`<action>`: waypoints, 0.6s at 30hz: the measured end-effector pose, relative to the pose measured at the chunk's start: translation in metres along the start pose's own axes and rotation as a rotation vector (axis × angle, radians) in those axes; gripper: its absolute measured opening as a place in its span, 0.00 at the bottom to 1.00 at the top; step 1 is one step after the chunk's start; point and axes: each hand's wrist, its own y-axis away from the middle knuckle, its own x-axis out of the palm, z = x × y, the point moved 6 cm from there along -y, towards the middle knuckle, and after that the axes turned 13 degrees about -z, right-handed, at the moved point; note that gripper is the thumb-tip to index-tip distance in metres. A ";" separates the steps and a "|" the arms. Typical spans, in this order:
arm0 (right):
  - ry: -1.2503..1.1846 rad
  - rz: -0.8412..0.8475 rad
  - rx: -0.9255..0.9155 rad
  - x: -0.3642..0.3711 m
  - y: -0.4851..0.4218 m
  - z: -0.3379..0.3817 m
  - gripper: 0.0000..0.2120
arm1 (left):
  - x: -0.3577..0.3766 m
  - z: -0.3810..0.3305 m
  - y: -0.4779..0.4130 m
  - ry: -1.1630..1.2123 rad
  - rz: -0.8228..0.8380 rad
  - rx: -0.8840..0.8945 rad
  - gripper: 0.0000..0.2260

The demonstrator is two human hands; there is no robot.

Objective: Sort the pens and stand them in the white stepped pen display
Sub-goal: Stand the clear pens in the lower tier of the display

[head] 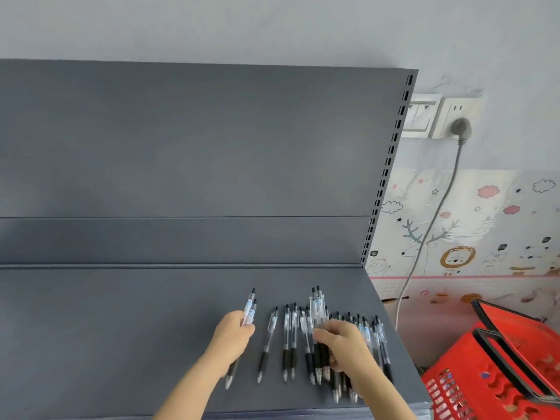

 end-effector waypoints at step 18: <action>-0.177 0.325 -0.087 0.178 0.072 0.102 0.14 | -0.199 0.079 0.050 0.520 -0.135 -0.108 0.06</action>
